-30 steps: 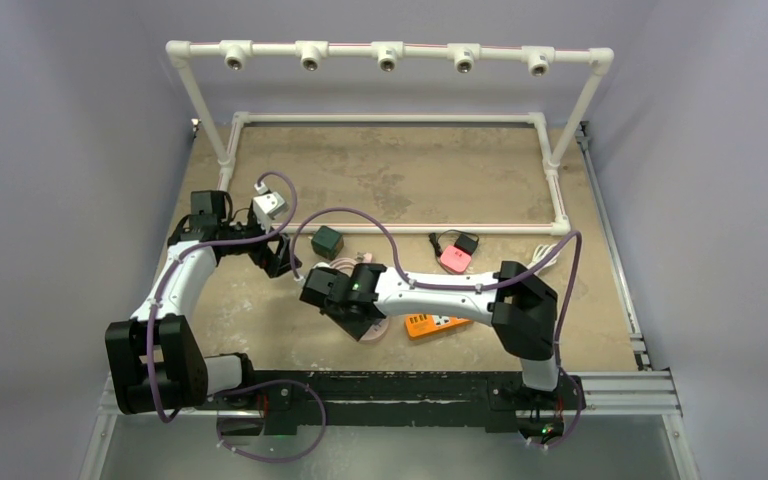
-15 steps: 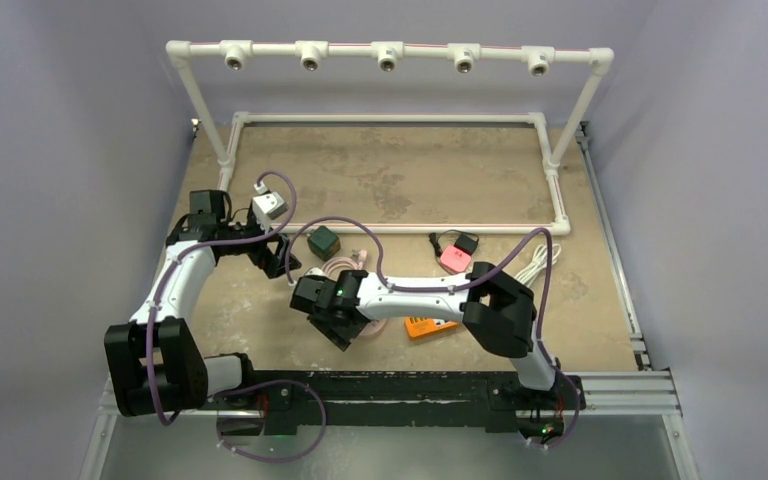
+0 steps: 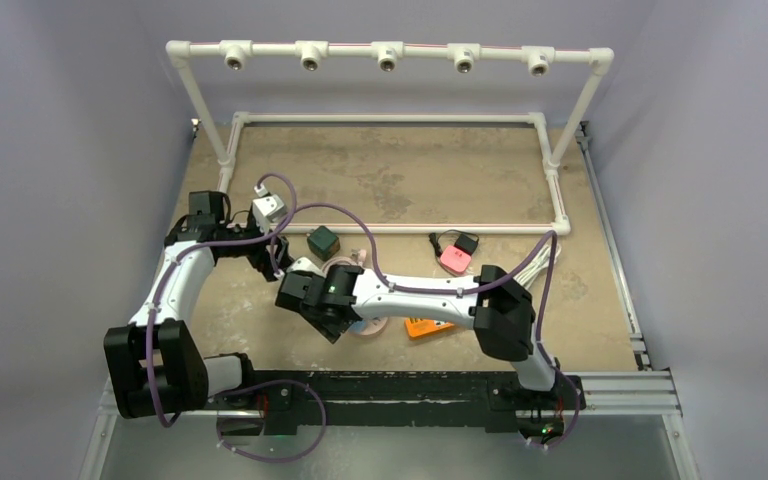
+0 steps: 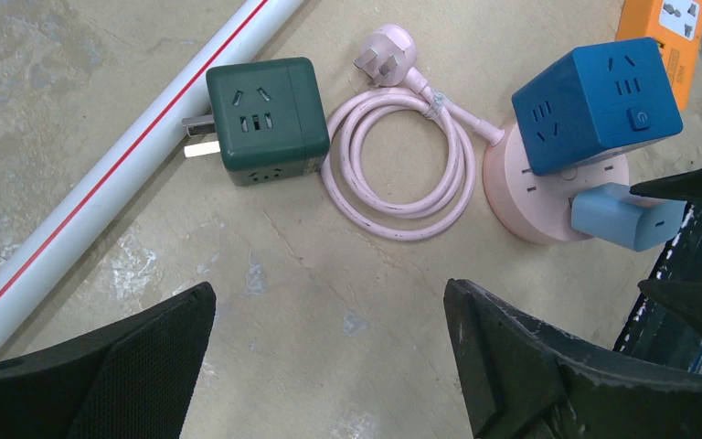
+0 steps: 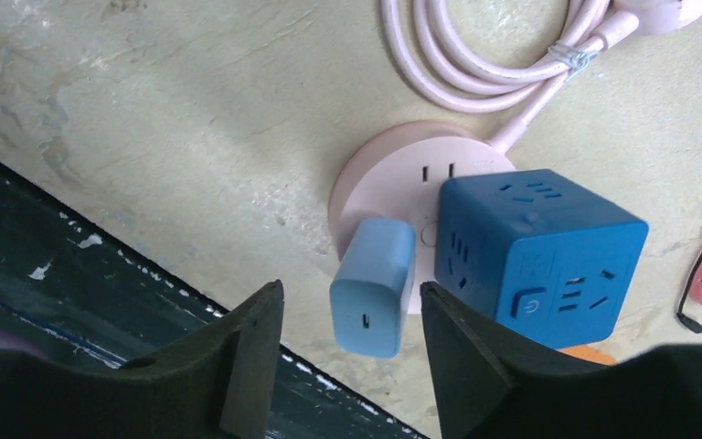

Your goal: Insert the plug

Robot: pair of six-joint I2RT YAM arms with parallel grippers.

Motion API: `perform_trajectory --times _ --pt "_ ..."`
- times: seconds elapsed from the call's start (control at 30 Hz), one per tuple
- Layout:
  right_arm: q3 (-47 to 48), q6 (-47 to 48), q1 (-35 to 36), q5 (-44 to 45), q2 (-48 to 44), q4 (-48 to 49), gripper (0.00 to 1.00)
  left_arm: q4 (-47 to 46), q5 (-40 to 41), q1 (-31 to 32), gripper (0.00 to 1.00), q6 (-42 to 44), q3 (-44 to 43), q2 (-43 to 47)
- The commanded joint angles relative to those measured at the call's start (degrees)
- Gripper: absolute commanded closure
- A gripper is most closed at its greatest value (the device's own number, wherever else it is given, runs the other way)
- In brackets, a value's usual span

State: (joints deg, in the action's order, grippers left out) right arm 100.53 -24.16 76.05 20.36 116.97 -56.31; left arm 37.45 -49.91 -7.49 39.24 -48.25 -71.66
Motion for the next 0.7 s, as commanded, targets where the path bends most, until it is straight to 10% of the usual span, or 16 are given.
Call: perform_trajectory --times 0.0,0.27,0.67 --pt "0.3 -1.7 1.3 2.6 -2.5 -3.3 0.44 1.5 -2.3 -0.2 0.05 2.4 -2.3 1.5" --pt "-3.8 -2.0 1.4 3.4 -5.1 -2.7 0.65 1.5 -2.4 -0.2 0.05 2.4 -2.2 1.3" --pt "-3.3 1.6 1.4 6.0 -5.0 -2.3 0.51 2.3 -3.0 -0.2 0.05 2.5 -2.7 1.3"
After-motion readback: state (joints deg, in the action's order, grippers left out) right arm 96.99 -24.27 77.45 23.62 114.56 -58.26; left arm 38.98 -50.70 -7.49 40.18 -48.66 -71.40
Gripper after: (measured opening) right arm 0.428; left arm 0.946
